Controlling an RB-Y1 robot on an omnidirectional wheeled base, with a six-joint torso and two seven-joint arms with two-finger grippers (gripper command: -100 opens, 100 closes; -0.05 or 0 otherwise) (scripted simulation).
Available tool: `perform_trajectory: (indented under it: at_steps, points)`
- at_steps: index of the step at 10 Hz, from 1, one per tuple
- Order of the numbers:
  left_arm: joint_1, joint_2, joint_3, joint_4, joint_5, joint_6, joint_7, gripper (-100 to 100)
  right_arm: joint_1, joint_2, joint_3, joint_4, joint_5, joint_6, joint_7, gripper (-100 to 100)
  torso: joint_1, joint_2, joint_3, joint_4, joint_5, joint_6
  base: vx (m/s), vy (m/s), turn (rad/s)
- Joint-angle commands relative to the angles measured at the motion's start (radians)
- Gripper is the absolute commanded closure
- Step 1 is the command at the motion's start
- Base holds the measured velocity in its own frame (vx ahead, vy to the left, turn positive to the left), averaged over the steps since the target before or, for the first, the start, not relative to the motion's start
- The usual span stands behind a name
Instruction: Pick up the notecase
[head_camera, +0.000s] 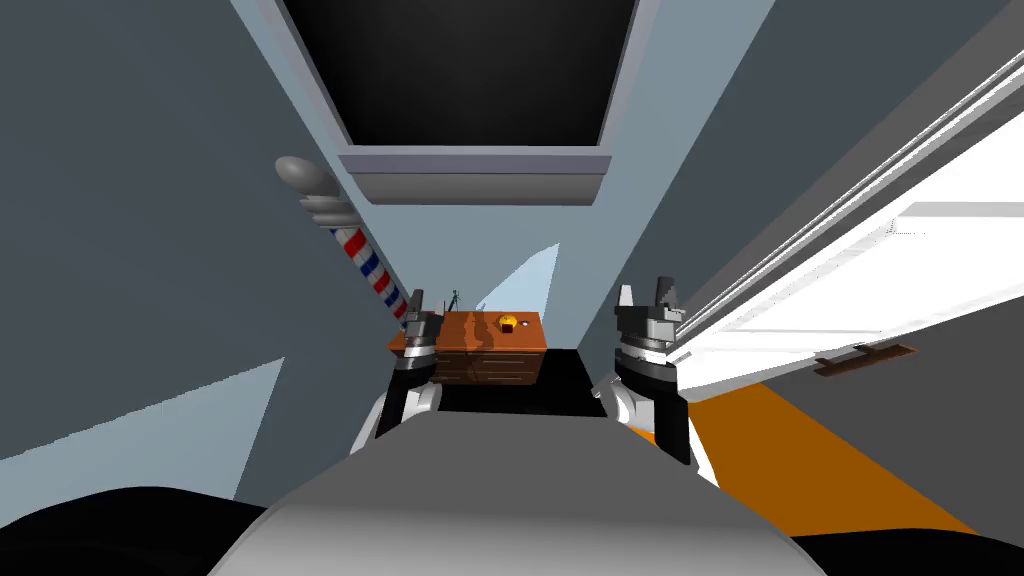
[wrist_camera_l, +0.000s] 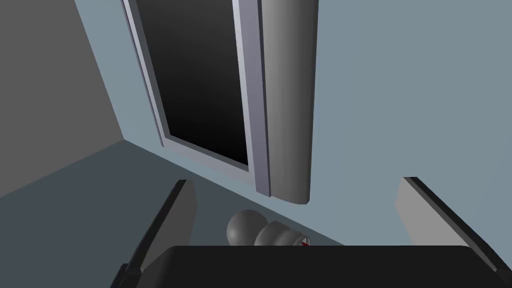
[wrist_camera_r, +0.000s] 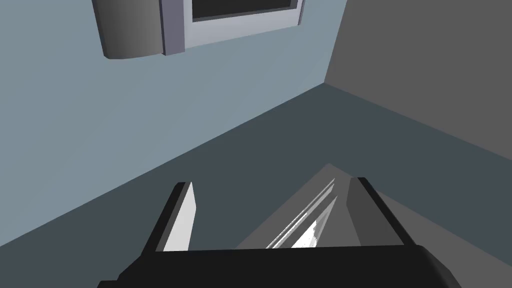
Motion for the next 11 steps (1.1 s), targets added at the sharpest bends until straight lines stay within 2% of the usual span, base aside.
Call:
perform_trajectory:
  at_steps: [1,3,6,11]
  points:
    - [0.013,0.027,0.004,0.015,0.016,0.013,0.016,-100,0.000,0.000,0.000,0.000,0.000,0.000,0.000,0,0.000,0.000,0.000,0.000,0.000,0.000,0.002,-0.005,-0.176]
    - [0.030,0.058,0.011,0.037,0.041,0.034,0.037,-100,0.000,0.000,0.000,0.000,0.000,0.000,0.000,0,0.000,0.000,0.000,0.000,0.000,0.000,0.005,-0.003,-0.251]
    - [0.065,0.117,0.027,0.087,0.100,0.084,0.078,-100,0.000,0.000,0.000,0.000,0.000,0.000,0.000,0,0.000,-0.001,0.000,0.000,0.000,0.000,0.013,-0.007,-0.309]
    - [0.139,0.230,0.068,0.207,0.243,0.209,0.156,-100,0.000,0.000,0.000,0.000,0.000,0.000,0.000,0,0.000,-0.002,-0.001,0.000,0.000,0.000,0.033,-0.008,-0.416]
